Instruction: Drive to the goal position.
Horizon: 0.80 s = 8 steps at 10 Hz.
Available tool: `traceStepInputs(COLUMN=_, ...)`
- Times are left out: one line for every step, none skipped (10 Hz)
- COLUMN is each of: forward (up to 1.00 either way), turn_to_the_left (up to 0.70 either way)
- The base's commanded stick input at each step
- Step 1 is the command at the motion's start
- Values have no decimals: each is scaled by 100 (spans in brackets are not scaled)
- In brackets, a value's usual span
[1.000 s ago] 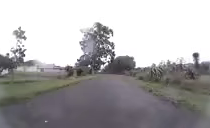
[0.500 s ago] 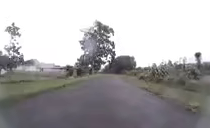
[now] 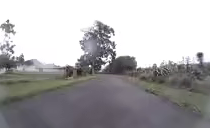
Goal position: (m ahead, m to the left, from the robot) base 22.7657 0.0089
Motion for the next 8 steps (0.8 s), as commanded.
traceStepInputs(forward=85, turn_to_the_left=0)
traceStepInputs(forward=85, turn_to_the_left=0)
traceStepInputs(forward=85, turn_to_the_left=0)
traceStepInputs(forward=85, turn_to_the_left=0)
traceStepInputs(forward=85, turn_to_the_left=0)
traceStepInputs(forward=85, turn_to_the_left=0)
traceStepInputs(forward=85, turn_to_the_left=0)
traceStepInputs(forward=85, turn_to_the_left=0)
